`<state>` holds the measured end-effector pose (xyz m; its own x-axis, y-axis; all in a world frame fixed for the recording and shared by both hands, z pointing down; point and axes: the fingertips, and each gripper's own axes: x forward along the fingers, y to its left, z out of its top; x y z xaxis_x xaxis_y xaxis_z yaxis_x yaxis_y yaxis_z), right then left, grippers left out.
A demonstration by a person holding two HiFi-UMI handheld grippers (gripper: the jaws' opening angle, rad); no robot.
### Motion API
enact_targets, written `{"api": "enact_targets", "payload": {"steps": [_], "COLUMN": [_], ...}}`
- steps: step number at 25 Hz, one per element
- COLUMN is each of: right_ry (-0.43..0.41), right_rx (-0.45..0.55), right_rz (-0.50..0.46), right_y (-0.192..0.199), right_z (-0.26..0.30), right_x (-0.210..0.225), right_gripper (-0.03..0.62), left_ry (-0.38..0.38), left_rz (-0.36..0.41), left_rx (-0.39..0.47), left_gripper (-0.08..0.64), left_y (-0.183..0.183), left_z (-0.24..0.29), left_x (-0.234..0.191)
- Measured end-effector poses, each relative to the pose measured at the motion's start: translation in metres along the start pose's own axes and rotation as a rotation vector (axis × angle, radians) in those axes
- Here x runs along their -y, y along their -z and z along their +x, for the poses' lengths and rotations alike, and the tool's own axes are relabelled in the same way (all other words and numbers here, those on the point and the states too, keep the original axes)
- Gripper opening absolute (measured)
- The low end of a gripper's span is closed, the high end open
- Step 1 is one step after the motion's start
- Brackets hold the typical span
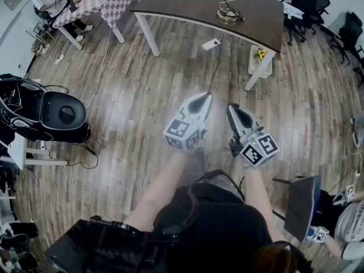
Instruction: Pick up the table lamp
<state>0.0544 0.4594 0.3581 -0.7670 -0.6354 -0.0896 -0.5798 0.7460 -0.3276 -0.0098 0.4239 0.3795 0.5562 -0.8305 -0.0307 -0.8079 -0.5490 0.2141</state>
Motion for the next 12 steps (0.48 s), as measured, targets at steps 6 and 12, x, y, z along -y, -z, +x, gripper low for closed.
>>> {"api": "enact_targets", "payload": {"steps": [6, 12], "right_ry": [0.043, 0.135], "right_rx": [-0.016, -0.037], "right_rz": [-0.033, -0.060], "right_y": [-0.009, -0.013], "right_z": [0.035, 0.068], "right_x": [0.039, 0.083], "right_gripper": [0.000, 0.000], "left_ry": [-0.022, -0.013], "left_rz": [0.003, 0.002], "left_rx": [-0.003, -0.006], "left_gripper": [0.000, 0.000], "left_y": [-0.003, -0.004], "left_z": [0.037, 0.078], "left_x": [-0.028, -0.053]}}
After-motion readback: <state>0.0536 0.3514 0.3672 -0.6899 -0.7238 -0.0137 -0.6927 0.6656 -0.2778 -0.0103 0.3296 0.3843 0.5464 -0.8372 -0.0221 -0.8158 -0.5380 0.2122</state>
